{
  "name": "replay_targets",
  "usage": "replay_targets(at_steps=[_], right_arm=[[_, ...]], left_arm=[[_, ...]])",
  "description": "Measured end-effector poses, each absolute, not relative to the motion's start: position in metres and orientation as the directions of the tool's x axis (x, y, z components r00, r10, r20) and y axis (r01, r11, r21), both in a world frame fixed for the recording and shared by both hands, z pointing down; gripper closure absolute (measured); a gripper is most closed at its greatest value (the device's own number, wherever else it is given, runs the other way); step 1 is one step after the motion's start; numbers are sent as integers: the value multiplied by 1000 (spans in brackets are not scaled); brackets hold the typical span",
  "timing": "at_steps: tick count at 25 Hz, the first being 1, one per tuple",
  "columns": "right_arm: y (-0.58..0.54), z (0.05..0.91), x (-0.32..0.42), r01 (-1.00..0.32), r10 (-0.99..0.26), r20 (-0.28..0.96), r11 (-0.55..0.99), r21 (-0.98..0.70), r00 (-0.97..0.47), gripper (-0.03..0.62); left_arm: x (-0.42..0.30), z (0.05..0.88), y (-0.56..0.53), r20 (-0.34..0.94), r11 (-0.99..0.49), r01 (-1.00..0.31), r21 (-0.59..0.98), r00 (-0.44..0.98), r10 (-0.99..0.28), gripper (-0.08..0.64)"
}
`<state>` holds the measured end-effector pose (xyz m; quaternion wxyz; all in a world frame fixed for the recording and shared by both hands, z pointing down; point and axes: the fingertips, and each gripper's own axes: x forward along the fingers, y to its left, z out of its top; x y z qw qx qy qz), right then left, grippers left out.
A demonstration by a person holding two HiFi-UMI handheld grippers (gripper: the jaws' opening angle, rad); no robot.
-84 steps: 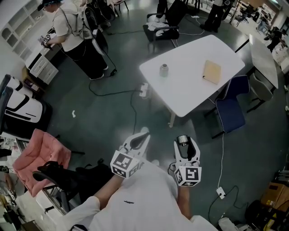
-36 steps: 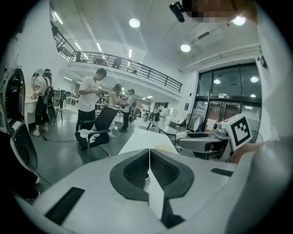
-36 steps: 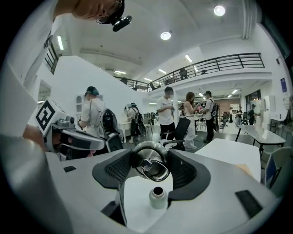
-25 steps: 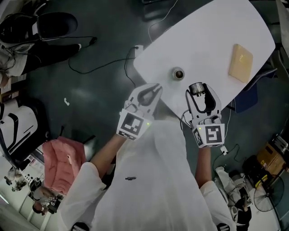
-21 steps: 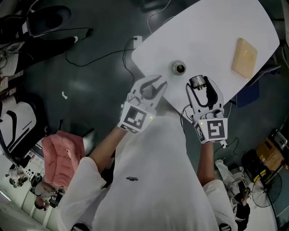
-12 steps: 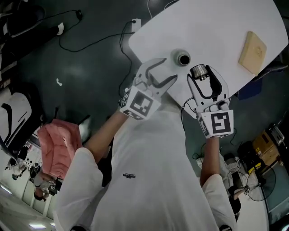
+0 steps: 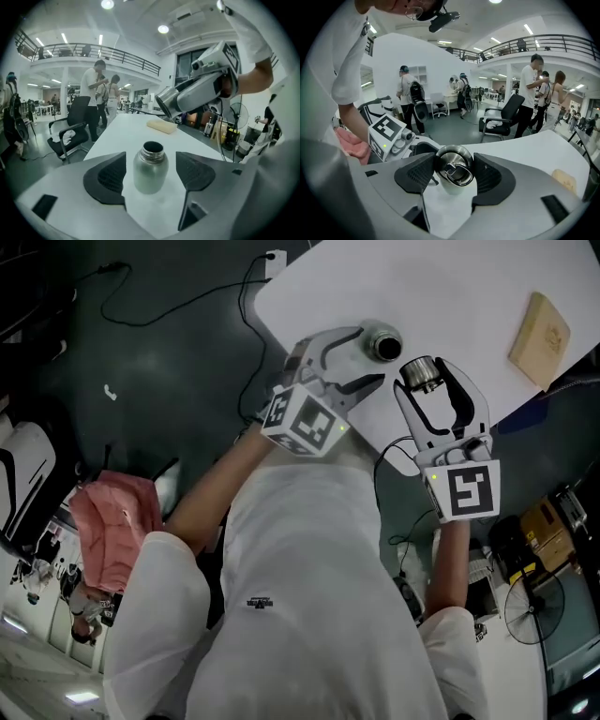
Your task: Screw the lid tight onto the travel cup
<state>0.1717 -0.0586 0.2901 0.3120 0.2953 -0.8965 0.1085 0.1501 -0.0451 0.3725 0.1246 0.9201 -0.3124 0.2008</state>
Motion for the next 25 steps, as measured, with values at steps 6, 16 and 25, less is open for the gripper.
replay_targets(at_steps=[6, 16, 25], right_arm=[[-57, 307, 169, -529, -379, 694, 848, -4, -613, 341], [-60, 333, 166, -443, -288, 747, 896, -10, -599, 341], [-52, 344, 163, -311, -193, 811, 950, 14, -553, 341]], left_arm=[[166, 394, -54, 434, -813, -580, 38, 743, -510, 241], [181, 407, -63, 347, -838, -544, 33, 793, -501, 232], [180, 407, -62, 272, -847, -532, 29, 819, -505, 229]])
